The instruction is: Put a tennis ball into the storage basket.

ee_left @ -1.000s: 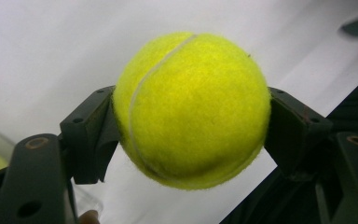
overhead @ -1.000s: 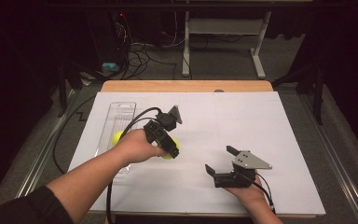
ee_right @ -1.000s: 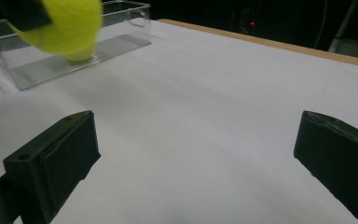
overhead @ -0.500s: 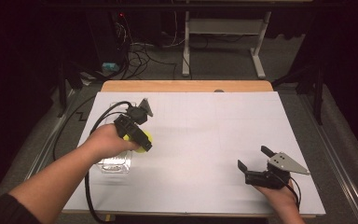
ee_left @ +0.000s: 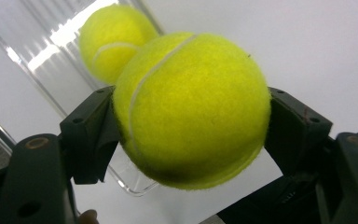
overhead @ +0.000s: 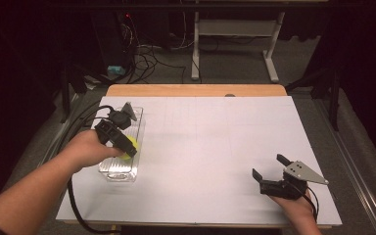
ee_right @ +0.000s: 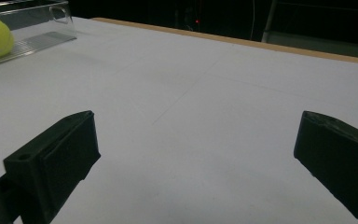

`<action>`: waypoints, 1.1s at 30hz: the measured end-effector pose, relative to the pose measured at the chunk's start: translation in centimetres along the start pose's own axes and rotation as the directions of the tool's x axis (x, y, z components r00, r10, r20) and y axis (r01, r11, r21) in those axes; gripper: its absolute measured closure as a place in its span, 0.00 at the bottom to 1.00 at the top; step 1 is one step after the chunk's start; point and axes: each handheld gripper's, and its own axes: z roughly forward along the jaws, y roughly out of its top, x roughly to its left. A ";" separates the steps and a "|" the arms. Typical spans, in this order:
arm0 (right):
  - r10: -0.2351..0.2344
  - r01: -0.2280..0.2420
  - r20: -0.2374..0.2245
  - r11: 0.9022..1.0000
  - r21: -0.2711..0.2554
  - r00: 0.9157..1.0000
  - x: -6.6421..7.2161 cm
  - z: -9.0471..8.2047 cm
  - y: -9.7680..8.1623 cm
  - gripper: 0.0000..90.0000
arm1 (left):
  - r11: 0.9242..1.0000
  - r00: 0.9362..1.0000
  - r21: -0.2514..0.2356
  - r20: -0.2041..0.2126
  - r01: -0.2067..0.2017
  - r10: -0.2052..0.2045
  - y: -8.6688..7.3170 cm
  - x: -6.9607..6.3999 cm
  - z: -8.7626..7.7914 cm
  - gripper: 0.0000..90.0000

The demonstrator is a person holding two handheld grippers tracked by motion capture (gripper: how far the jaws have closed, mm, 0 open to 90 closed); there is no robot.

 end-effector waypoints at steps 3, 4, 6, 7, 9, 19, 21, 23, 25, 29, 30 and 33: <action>0.001 -0.001 -0.004 1.000 0.004 1.000 0.0 0.0 0.0 0.00 | 1.000 1.000 0.022 -0.004 0.014 -0.014 -0.4 0.6 1.2 0.29; 0.001 -0.001 -0.005 1.000 0.004 1.000 0.0 0.0 0.0 0.00 | 0.999 1.000 0.031 0.001 0.017 -0.017 -0.4 0.8 1.5 0.29; 0.000 0.000 -0.005 1.000 0.008 1.000 0.1 0.1 -0.1 0.00 | 0.999 1.000 0.040 0.003 0.025 -0.025 -0.6 1.1 2.1 0.29; 0.001 -0.001 -0.005 1.000 0.009 1.000 0.1 0.1 -0.1 0.00 | 0.999 1.000 0.047 0.006 0.026 -0.027 -0.7 1.2 2.3 0.29; 0.002 -0.002 -0.007 1.000 0.009 1.000 0.1 0.1 -0.1 0.00 | 0.998 0.999 0.050 0.005 0.035 -0.035 -0.8 1.4 2.7 0.29; 0.005 -0.005 -0.011 1.000 0.013 1.000 0.2 0.1 -0.2 0.00 | 0.995 0.995 0.046 0.046 0.087 -0.089 -1.4 2.9 3.9 0.29; 0.005 -0.005 -0.011 1.000 0.015 1.000 0.2 0.2 -0.2 0.00 | 0.995 0.994 0.047 0.048 0.091 -0.094 -1.4 3.0 3.9 0.29; 0.003 -0.003 -0.011 1.000 0.017 1.000 0.2 0.2 -0.2 0.00 | 0.994 0.993 0.037 0.045 0.105 -0.107 -1.3 3.1 3.6 0.26; 0.003 -0.003 -0.014 1.000 0.016 1.000 0.2 0.2 -0.2 0.00 | 0.995 0.994 0.013 0.041 0.102 -0.102 -1.2 3.1 2.8 0.05; 0.003 -0.003 -0.015 1.000 0.014 1.000 0.2 0.3 -0.2 0.00 | 0.997 0.996 -0.015 0.052 0.078 -0.077 -1.0 2.8 1.6 0.01; 0.005 -0.004 -0.016 1.000 0.015 1.000 0.3 0.3 -0.2 0.00 | 0.997 0.996 -0.018 0.049 0.070 -0.069 -0.9 2.6 1.6 0.01; 0.002 -0.002 -0.016 1.000 0.016 1.000 0.4 0.3 -0.2 0.00 | 0.999 0.998 -0.016 0.048 0.052 -0.052 -0.5 2.1 1.7 0.01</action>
